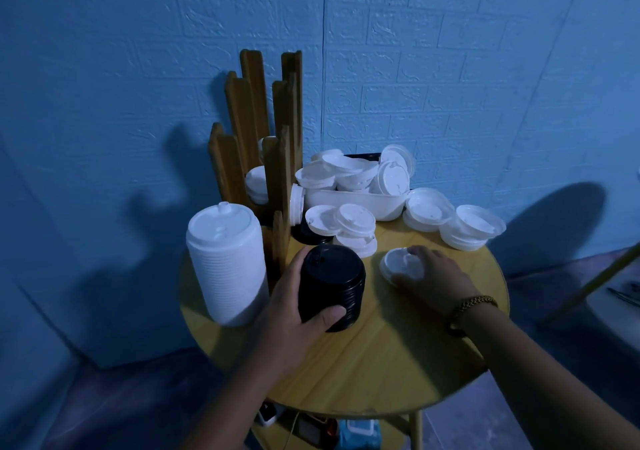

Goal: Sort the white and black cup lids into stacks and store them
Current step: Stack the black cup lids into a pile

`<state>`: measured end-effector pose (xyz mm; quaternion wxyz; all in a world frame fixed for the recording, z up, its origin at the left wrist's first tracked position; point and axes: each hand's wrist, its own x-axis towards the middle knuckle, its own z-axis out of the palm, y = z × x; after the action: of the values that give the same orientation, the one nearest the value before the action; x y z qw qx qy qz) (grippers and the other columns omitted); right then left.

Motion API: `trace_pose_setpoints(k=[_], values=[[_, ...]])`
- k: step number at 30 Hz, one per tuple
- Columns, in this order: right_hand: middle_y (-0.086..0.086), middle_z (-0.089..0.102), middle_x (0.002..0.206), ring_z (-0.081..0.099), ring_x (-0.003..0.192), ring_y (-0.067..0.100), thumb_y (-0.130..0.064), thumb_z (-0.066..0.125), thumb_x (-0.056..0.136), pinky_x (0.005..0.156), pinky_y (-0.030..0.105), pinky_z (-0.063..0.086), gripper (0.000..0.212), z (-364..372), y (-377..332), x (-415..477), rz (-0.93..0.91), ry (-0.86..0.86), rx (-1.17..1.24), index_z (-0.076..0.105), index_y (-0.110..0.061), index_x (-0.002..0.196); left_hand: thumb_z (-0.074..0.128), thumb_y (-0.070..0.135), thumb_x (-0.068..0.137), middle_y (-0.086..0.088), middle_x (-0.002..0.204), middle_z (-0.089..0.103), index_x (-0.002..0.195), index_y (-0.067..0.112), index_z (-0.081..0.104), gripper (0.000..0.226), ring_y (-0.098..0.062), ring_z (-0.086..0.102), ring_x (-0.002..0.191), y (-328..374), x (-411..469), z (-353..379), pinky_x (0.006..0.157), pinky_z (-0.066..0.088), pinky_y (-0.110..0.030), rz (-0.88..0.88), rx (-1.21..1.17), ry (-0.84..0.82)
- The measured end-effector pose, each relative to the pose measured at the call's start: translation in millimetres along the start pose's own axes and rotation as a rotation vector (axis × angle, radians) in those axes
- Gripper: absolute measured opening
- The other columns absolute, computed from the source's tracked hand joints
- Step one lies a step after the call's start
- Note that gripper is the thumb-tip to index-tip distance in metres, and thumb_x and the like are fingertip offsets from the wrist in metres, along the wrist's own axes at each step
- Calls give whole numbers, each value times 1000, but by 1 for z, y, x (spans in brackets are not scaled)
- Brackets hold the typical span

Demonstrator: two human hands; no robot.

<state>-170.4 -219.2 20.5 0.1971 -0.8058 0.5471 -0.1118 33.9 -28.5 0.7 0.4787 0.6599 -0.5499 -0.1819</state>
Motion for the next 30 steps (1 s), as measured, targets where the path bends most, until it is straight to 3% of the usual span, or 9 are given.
trace_pose_setpoints(k=[5, 11, 14, 17, 20, 25, 30], values=[[3, 39, 152, 39, 136, 27, -54, 65, 87, 110, 54, 38, 72, -3, 5, -1, -12, 60, -28, 36, -27, 147, 73, 60, 82, 51, 134, 24, 138, 74, 7, 88, 6, 26, 138, 0, 1, 1, 107, 29, -29, -2, -6, 6], [-8, 43, 152, 32, 143, 16, -36, 58, 97, 116, 47, 29, 44, 12, -29, 17, -374, 113, -112, 50, -30, 140, 75, 57, 84, 53, 135, 23, 134, 79, 5, 89, 8, 25, 139, -5, -2, -3, 111, 28, -29, 2, 23, 60], [-6, 29, 160, 21, 148, 19, -43, 59, 95, 119, 47, 22, 56, 20, -45, 29, -393, 102, -183, 40, -33, 147, 76, 55, 83, 54, 135, 19, 132, 80, 4, 90, 11, 23, 140, -11, -6, -6, 114, 26, -27, 2, 51, 76], [-2, 8, 166, 5, 152, 21, -53, 58, 93, 120, 44, 13, 71, 28, -63, 38, -460, 94, -282, 24, -39, 154, 73, 58, 82, 61, 136, 12, 130, 83, 1, 90, 25, 15, 137, -16, -13, -9, 112, 22, -20, 28, 64, 72], [0, -5, 167, -5, 154, 24, -60, 44, 96, 121, 44, 9, 68, 33, -81, 44, -535, 44, -424, 18, -41, 156, 76, 57, 82, 61, 138, 12, 131, 84, 3, 91, 22, 14, 140, -17, -15, -9, 112, 23, -20, 28, 50, 71], [2, -8, 167, -5, 153, 27, -64, 35, 96, 122, 47, 10, 65, 32, -79, 42, -445, 26, -477, 27, -36, 154, 75, 59, 81, 59, 140, 14, 132, 83, 4, 91, 15, 20, 142, -16, -16, -6, 110, 25, -19, 25, 38, 77], [6, 11, 165, 4, 152, 28, -73, 29, 92, 120, 48, 9, 68, 24, -52, 27, -315, 76, -468, 41, -32, 146, 70, 68, 76, 64, 133, 11, 131, 83, -1, 91, 25, 17, 135, -14, -17, -4, 110, 26, -21, 40, 64, 63]])
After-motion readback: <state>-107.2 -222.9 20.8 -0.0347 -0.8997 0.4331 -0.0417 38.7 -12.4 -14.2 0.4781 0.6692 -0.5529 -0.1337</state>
